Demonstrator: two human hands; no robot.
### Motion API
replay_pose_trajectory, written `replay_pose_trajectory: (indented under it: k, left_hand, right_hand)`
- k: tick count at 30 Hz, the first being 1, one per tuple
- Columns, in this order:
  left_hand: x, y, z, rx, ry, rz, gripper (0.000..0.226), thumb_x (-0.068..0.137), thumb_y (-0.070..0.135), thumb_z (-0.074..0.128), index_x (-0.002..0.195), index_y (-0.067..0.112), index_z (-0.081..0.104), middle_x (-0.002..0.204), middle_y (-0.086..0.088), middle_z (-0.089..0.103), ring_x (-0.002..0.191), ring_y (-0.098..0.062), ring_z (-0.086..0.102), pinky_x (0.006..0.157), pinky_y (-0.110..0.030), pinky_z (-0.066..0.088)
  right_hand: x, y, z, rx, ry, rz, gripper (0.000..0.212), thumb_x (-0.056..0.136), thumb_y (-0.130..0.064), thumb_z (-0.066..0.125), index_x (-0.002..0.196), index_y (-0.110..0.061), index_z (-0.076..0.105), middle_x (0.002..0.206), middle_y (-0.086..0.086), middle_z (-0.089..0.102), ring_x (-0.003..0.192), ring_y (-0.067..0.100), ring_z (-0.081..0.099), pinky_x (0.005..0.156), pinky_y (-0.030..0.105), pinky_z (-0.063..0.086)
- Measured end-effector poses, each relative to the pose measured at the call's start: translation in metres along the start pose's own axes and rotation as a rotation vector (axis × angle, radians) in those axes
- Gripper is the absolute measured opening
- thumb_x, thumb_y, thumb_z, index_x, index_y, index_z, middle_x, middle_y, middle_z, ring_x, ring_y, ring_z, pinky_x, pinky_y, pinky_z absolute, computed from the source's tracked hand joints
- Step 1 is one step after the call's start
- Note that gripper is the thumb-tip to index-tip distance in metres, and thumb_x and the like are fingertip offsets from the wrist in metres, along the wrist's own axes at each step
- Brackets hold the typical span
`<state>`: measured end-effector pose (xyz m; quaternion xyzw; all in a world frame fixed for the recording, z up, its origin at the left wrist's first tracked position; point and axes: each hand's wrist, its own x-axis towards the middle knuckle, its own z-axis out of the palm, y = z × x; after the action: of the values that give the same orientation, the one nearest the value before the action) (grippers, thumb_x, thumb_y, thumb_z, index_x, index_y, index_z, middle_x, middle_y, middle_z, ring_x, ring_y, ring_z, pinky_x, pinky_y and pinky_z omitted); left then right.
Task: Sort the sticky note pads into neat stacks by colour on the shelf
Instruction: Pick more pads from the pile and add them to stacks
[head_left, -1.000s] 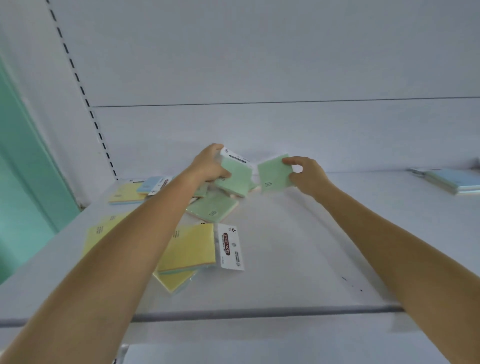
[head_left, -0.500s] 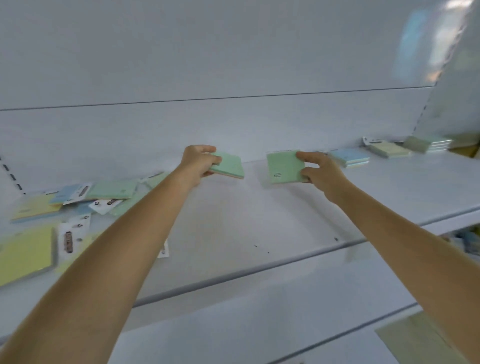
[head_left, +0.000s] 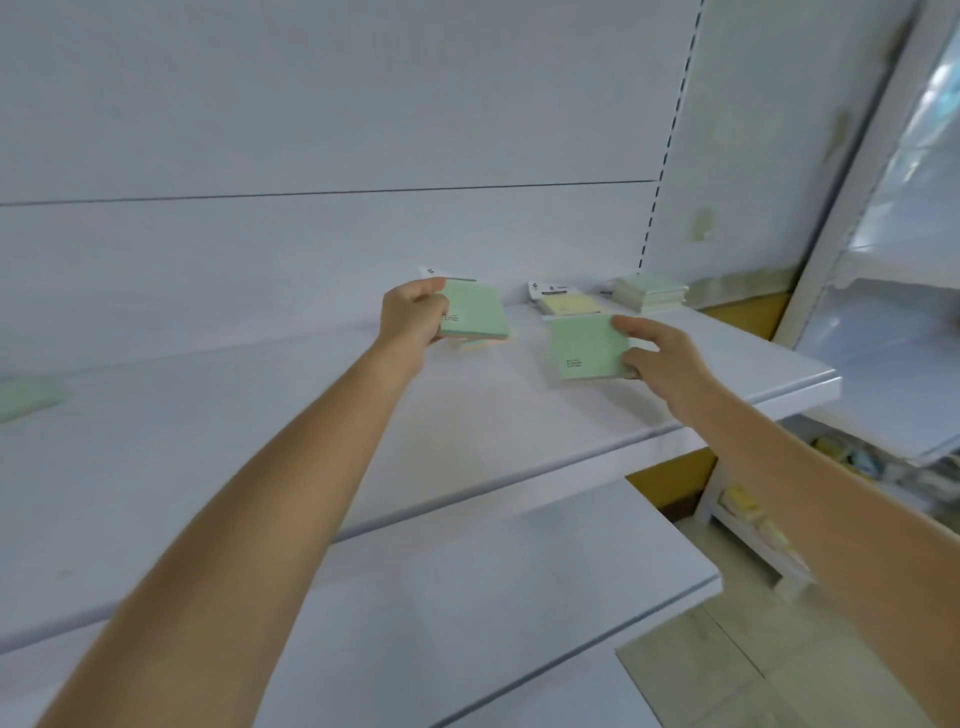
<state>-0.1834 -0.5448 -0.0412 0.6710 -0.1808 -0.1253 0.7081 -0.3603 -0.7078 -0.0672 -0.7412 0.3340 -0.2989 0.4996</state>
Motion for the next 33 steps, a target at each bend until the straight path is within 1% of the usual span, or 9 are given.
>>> replay_pose_trajectory:
  k: [2, 5, 13, 14, 16, 17, 20, 26, 33]
  left_hand:
    - [0.002, -0.006, 0.033, -0.001, -0.003, 0.023, 0.042, 0.083, -0.007, 0.044, 0.119, 0.006, 0.060, 0.094, -0.006, 0.053, 0.078, -0.017, 0.052, 0.060, -0.020, 0.044]
    - [0.015, -0.014, 0.074, 0.027, -0.027, 0.053, 0.043, 0.081, -0.008, 0.045, 0.119, 0.007, 0.060, 0.074, 0.003, 0.046, 0.063, -0.012, 0.043, 0.056, -0.019, 0.038]
    - [0.069, -0.011, 0.167, -0.008, -0.085, 0.064, 0.043, 0.081, -0.008, 0.047, 0.118, 0.010, 0.060, 0.073, 0.005, 0.046, 0.061, -0.010, 0.045, 0.053, -0.019, 0.039]
    - [0.076, -0.011, 0.175, -0.006, -0.081, 0.067, 0.043, 0.081, -0.007, 0.047, 0.118, 0.011, 0.060, 0.074, 0.006, 0.047, 0.061, -0.010, 0.045, 0.051, -0.017, 0.040]
    - [0.085, -0.012, 0.190, 0.006, -0.068, 0.072, 0.043, 0.081, -0.005, 0.047, 0.117, 0.013, 0.061, 0.078, 0.005, 0.049, 0.062, -0.010, 0.047, 0.045, -0.013, 0.040]
    - [0.088, -0.013, 0.197, 0.012, -0.057, 0.071, 0.042, 0.081, -0.005, 0.047, 0.117, 0.014, 0.061, 0.081, 0.005, 0.050, 0.064, -0.010, 0.048, 0.043, -0.011, 0.039]
    - [0.096, -0.018, 0.211, 0.026, -0.017, 0.063, 0.042, 0.082, -0.005, 0.046, 0.116, 0.014, 0.061, 0.079, 0.006, 0.050, 0.066, -0.011, 0.049, 0.046, -0.013, 0.041]
    - [0.109, -0.025, 0.224, 0.035, 0.151, 0.063, 0.041, 0.082, -0.007, 0.045, 0.116, 0.012, 0.061, 0.076, 0.005, 0.048, 0.059, -0.012, 0.045, 0.052, -0.021, 0.037]
    - [0.102, -0.030, 0.250, 0.010, 0.267, 0.060, 0.040, 0.082, -0.007, 0.047, 0.117, 0.008, 0.060, 0.077, 0.002, 0.051, 0.058, -0.011, 0.047, 0.050, -0.019, 0.039]
  right_hand:
    - [0.017, 0.008, -0.025, 0.000, 0.023, 0.007, 0.044, 0.090, 0.005, 0.042, 0.127, -0.015, 0.053, 0.134, 0.008, 0.049, 0.099, 0.020, 0.051, 0.100, 0.041, 0.047]
    - [0.045, 0.017, -0.055, -0.024, 0.077, 0.015, 0.045, 0.091, 0.002, 0.039, 0.128, -0.019, 0.052, 0.131, 0.006, 0.049, 0.101, 0.023, 0.052, 0.083, 0.032, 0.050]
    - [0.126, 0.028, -0.109, 0.050, 0.210, 0.012, 0.047, 0.088, 0.004, 0.038, 0.128, -0.016, 0.053, 0.124, 0.007, 0.052, 0.101, 0.027, 0.054, 0.099, 0.043, 0.047]
    - [0.135, 0.028, -0.113, 0.055, 0.215, -0.003, 0.047, 0.088, 0.004, 0.038, 0.129, -0.015, 0.052, 0.121, 0.007, 0.053, 0.106, 0.030, 0.056, 0.097, 0.036, 0.050]
    - [0.151, 0.027, -0.121, 0.053, 0.200, -0.048, 0.047, 0.087, 0.005, 0.036, 0.130, -0.011, 0.050, 0.127, 0.008, 0.052, 0.108, 0.022, 0.053, 0.077, 0.010, 0.052]
    - [0.161, 0.026, -0.124, 0.047, 0.187, -0.071, 0.047, 0.087, 0.005, 0.036, 0.130, -0.010, 0.050, 0.132, 0.009, 0.051, 0.106, 0.016, 0.050, 0.073, 0.006, 0.048]
    - [0.194, 0.025, -0.128, 0.043, 0.143, -0.089, 0.046, 0.088, 0.002, 0.038, 0.131, -0.011, 0.049, 0.134, 0.008, 0.053, 0.099, 0.015, 0.051, 0.089, 0.027, 0.046]
    - [0.253, 0.022, -0.110, -0.063, -0.081, -0.086, 0.041, 0.088, 0.005, 0.039, 0.127, -0.002, 0.052, 0.134, 0.020, 0.053, 0.115, 0.032, 0.056, 0.102, 0.041, 0.045]
    - [0.277, 0.058, -0.101, -0.506, -0.133, -0.261, 0.033, 0.089, -0.011, 0.040, 0.113, 0.000, 0.059, 0.117, 0.024, 0.061, 0.118, 0.038, 0.044, 0.093, 0.034, 0.039]
